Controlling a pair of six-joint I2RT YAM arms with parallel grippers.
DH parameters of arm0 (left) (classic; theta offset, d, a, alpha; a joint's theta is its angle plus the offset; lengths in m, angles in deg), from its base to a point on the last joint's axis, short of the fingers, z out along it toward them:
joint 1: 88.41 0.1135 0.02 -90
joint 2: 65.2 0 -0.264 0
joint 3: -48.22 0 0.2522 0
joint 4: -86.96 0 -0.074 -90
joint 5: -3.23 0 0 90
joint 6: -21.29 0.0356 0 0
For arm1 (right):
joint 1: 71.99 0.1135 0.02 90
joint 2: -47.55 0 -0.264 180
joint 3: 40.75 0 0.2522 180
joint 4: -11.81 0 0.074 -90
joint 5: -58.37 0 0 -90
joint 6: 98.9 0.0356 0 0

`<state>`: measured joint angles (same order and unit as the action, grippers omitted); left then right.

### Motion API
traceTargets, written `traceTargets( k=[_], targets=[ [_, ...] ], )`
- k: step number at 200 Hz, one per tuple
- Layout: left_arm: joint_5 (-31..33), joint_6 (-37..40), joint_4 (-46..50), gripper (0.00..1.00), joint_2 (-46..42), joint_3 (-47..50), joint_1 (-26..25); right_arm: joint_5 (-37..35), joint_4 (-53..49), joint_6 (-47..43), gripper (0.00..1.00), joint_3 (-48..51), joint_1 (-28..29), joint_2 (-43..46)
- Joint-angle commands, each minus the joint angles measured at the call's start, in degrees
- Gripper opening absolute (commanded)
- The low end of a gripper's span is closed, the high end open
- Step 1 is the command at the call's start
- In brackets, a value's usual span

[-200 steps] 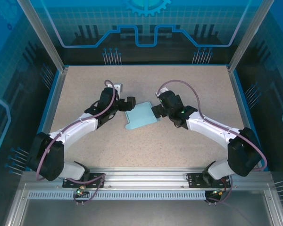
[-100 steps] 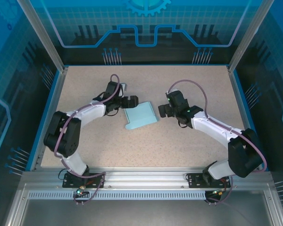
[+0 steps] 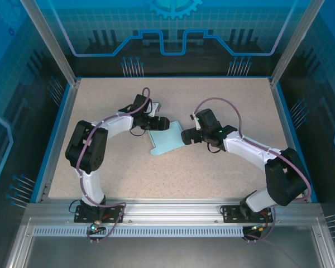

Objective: Fold the paper box

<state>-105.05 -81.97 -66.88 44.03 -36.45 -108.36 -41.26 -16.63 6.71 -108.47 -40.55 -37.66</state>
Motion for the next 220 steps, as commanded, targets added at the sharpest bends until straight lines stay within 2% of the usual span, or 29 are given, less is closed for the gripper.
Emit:
traceTargets(
  k=[1, 50, 111, 159, 220],
  targets=[
    [-3.5, -0.9, 0.0, 0.77, -2.2, 3.4, -1.3, 2.4, -2.5, -0.2, 1.00, -0.1, -1.4, -0.4],
    [-8.5, -6.3, -7.9, 0.68, -7.7, 13.0, -4.2, 10.1, -0.8, 2.0, 1.00, 3.2, -6.5, 1.7],
    [-4.6, -5.5, -6.7, 0.57, -6.9, 11.6, -3.9, 18.1, 1.2, 6.2, 0.98, 8.3, -8.7, 2.3],
    [-2.2, -3.6, -4.4, 0.47, -5.5, 10.8, -3.8, 29.8, 9.9, 11.6, 0.83, 12.4, -10.2, -0.8],
    [-4.4, -4.7, -5.9, 0.39, -3.5, 11.6, -2.8, 36.4, 19.9, 17.1, 0.70, 14.2, -10.2, -6.5]
  ],
)
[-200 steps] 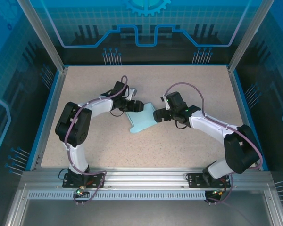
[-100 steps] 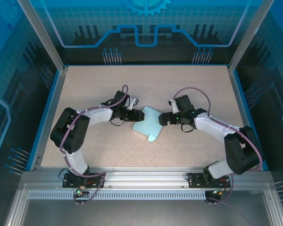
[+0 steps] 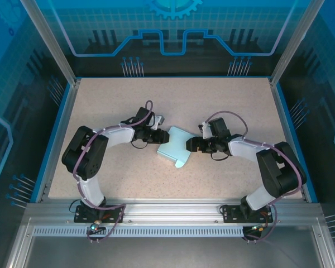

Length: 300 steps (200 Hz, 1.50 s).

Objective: Fold the paper box

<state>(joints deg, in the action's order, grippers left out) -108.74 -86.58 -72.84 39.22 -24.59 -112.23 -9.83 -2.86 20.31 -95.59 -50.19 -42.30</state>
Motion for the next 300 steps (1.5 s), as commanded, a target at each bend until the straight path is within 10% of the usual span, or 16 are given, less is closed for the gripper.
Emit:
traceTargets(
  k=[1, 120, 300],
  targets=[
    [-0.8, -0.2, 0.0, 0.38, 1.3, -0.3, 1.1, 5.0, 6.2, 3.6, 0.69, 1.4, -0.5, -1.9],
    [-8.4, -5.8, -7.3, 0.28, 2.5, 5.0, 5.6, 12.5, 28.7, 17.1, 0.24, 6.0, -0.5, -4.5],
    [-13.4, -8.0, -9.2, 0.37, 7.0, -0.1, 2.5, 8.5, 25.6, 20.5, 0.20, 3.7, 0.8, 4.7]
  ],
)
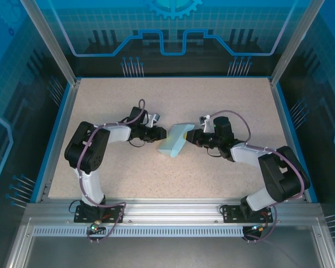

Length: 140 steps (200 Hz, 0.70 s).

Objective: Fold the paper box

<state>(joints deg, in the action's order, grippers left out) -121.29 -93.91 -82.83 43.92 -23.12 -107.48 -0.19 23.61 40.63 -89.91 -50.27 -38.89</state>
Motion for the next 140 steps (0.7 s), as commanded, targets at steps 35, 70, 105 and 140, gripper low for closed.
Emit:
traceTargets(
  k=[35, 70, 105, 140],
  targets=[
    [-0.6, -1.3, 0.4, 0.39, 3.4, -3.1, -3.0, -4.2, -4.6, -0.3, 0.19, -3.0, 1.8, 1.5],
    [-0.2, -1.3, 0.4, 0.43, 3.7, -3.9, -3.1, -9.8, -9.7, -0.9, 0.18, -4.1, 3.1, 1.7],
    [0.9, -0.6, 1.1, 0.49, 3.2, -4.0, -3.2, -14.1, -14.2, -1.5, 0.19, -5.3, 4.8, 1.2],
    [8.3, 1.7, 2.8, 0.57, -1.3, -2.6, -3.1, -15.9, -14.9, -1.6, 0.19, -6.2, 5.6, 0.3]
  ],
)
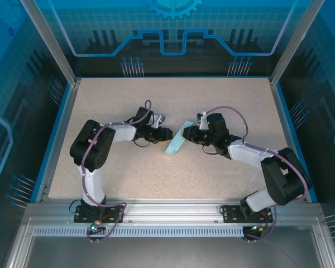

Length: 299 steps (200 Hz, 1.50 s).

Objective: Fold the paper box

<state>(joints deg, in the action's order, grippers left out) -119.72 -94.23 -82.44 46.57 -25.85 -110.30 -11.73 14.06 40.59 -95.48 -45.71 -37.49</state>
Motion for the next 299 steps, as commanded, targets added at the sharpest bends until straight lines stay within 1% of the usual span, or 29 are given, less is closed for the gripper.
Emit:
traceTargets(
  k=[1, 33, 54, 70, 100, 118, 135, 177, 229, 262, 277, 299],
  targets=[
    [7.0, 2.1, 2.4, 0.57, -4.1, 0.3, -0.3, -4.4, -5.4, -1.6, 0.19, -0.7, 1.1, -1.1],
    [17.2, 3.0, 0.8, 0.66, -12.3, 6.3, -0.3, -4.9, -5.3, -1.6, 0.18, -1.4, 1.6, -2.0],
    [23.0, 3.7, -1.6, 0.69, -19.3, 12.2, -0.3, -4.7, -5.2, -1.5, 0.18, -1.8, 1.9, -2.6],
    [24.5, 4.0, -6.8, 0.73, -25.6, 18.8, -0.5, -4.7, -5.0, -1.5, 0.18, -2.2, 2.1, -2.9],
    [24.5, 6.0, -19.1, 0.77, -36.2, 30.9, -2.5, -4.7, -5.5, -1.8, 0.18, -3.2, 2.3, -3.7],
    [25.3, 8.7, -21.6, 0.79, -40.3, 33.8, -4.8, -4.6, -5.6, -1.9, 0.18, -3.7, 2.4, -4.2],
    [26.5, 11.7, -22.4, 0.83, -42.2, 34.7, -7.3, -4.5, -5.4, -1.8, 0.18, -4.0, 2.4, -4.8],
    [30.1, 18.3, -24.6, 0.86, -40.9, 33.7, -12.9, -4.3, -5.2, -1.7, 0.18, -4.6, 2.8, -5.7],
    [34.6, 25.6, -23.5, 0.89, -33.9, 28.2, -17.9, -4.5, -5.3, -1.9, 0.18, -5.0, 2.9, -5.8],
    [38.1, 28.0, -24.6, 0.89, -29.4, 25.8, -20.3, -4.5, -4.7, -1.7, 0.18, -4.8, 3.0, -5.8],
    [39.3, 28.6, -25.4, 0.87, -27.7, 25.2, -20.7, -4.5, -4.6, -1.6, 0.18, -4.6, 3.0, -5.8],
    [39.7, 28.9, -26.2, 0.78, -25.5, 24.6, -20.8, -4.6, -4.6, -1.7, 0.18, -4.3, 3.0, -5.6]
  ],
)
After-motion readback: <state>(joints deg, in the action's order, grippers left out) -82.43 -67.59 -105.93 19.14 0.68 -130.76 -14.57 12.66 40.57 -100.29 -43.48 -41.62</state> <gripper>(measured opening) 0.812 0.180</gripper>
